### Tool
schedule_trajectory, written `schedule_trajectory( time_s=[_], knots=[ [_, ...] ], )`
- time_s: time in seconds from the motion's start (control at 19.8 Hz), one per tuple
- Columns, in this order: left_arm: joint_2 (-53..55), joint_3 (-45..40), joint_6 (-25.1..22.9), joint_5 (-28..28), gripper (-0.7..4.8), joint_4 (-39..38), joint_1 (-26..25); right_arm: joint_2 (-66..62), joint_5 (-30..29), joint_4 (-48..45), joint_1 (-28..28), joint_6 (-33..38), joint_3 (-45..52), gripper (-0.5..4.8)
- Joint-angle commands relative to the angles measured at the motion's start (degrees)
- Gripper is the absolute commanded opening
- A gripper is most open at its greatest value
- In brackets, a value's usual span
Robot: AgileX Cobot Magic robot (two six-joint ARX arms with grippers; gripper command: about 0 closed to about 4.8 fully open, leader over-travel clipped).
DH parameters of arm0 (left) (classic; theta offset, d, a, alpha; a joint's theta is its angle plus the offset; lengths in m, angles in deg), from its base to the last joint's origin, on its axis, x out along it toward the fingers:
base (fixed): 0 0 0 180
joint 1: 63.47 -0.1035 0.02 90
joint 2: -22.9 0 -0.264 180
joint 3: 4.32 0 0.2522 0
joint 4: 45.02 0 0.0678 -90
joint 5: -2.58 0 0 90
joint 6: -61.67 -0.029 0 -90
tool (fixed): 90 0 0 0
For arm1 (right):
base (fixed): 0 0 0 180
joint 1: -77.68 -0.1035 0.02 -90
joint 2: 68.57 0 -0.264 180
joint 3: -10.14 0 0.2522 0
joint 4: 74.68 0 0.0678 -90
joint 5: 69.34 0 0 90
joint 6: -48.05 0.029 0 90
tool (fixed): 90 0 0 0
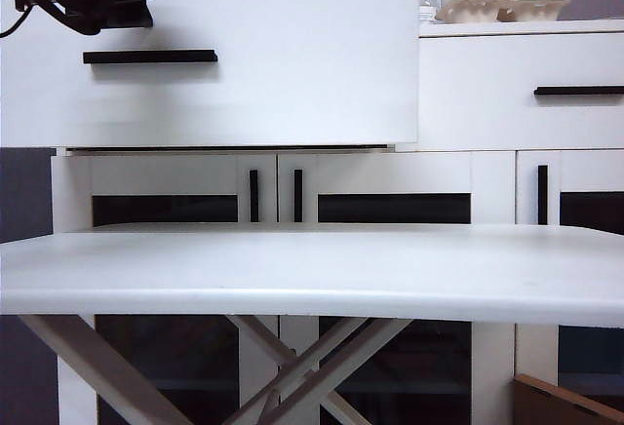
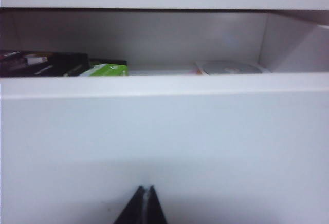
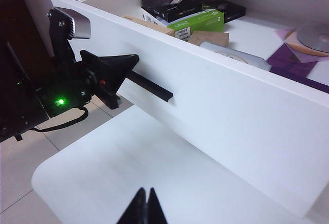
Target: Pick up a can of beer from the white table, open the left drawer, place the beer inside the drawer, and finally close the drawer.
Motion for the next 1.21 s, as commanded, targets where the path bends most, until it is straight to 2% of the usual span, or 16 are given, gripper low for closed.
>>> schedule_trajectory(
  time_s=[0.05,0.51,0.91,1.21],
  knots=[
    [0.8,2.2,0.2,-0.5,-0.06,0.0,-0.8,0.2,-0.2,-0.3,0.0,0.2,-0.2,-0.01],
    [7.9,11.9,0.6,-4.8,-0.06,-2.8,-3.3,0.2,-0.2,1.2,-0.1,0.2,-0.2,-0.01],
    [13.0,16.4,0.6,-5.5,-0.06,-2.9,-3.7,0.3,-0.2,0.9,-0.1,0.2,-0.2,-0.01],
    [18.6,24.6,1.2,-7.1,-0.06,-5.6,-4.9,0.3,-0.2,1.0,-0.1,0.2,-0.2,-0.01]
  ],
)
